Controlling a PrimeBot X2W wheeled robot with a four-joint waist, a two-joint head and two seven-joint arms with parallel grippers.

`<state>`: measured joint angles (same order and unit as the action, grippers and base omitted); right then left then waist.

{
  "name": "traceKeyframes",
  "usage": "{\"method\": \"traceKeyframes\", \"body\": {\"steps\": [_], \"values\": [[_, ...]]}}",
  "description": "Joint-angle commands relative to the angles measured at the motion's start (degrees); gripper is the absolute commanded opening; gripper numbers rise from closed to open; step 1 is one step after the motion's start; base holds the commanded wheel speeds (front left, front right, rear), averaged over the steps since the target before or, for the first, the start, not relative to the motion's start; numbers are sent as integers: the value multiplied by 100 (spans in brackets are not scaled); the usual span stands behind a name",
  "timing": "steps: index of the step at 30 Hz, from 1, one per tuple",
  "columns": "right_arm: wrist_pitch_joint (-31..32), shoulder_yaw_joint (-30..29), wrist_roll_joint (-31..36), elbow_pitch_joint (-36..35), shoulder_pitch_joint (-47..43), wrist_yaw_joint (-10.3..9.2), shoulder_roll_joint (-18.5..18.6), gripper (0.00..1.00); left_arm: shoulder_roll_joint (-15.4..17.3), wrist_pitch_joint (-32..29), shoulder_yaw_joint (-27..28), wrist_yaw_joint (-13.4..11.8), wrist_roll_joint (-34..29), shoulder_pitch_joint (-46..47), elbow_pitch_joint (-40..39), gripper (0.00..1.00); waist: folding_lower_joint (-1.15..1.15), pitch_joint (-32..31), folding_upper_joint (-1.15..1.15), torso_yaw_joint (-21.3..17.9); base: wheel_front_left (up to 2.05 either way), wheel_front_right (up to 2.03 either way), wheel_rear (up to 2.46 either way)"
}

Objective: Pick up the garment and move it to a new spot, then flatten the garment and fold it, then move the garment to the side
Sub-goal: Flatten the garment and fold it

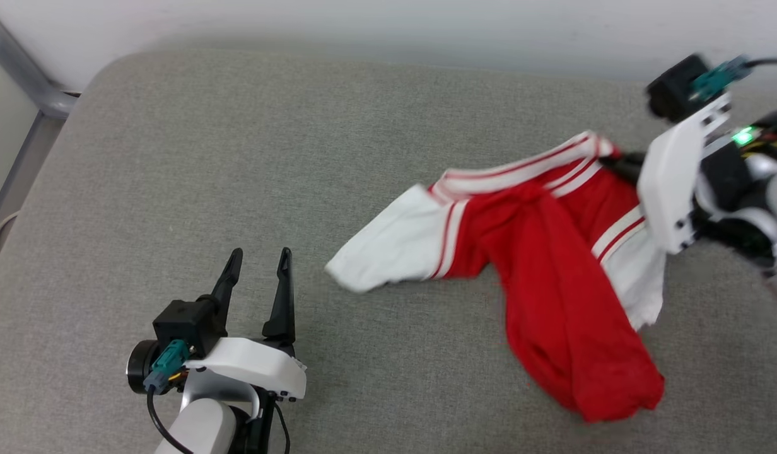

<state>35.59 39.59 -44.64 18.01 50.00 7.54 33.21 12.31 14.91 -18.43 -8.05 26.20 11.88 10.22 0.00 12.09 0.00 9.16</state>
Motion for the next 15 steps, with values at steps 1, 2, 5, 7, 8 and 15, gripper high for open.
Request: {"method": "traceKeyframes", "body": {"steps": [1, 2, 5, 7, 8, 15], "values": [[83, -211, 46, 52, 102, -10, 121, 0, -2, 40, -4, 19, -44, -58, -29, 100, 0, 26, 0, -36, 0, 0, 0], [119, -360, 79, 131, 88, -10, 154, 0, -3, 40, 6, 35, -44, -66, -37, 100, 0, 44, 0, -45, 0, 0, 0], [211, -822, 170, 522, -105, -9, 223, 0, -21, 41, 9, 62, -65, -35, -40, 100, 0, 126, 0, -59, 0, 0, 0], [121, -1119, 249, 862, -299, -9, 193, 0, -38, 38, 7, 85, -76, 15, -7, 100, 0, 183, 0, -54, 0, 0, 0], [1, -1267, 341, 1025, -361, -9, 192, 0, -50, 36, 4, 94, -81, 43, 4, 100, 0, 215, 0, -48, 0, 0, 0], [-731, -2019, 648, 2039, -777, -7, -174, 0, -52, 35, 28, 134, -81, 149, 94, 100, 0, 355, 0, -42, 0, 0, 0]]}}
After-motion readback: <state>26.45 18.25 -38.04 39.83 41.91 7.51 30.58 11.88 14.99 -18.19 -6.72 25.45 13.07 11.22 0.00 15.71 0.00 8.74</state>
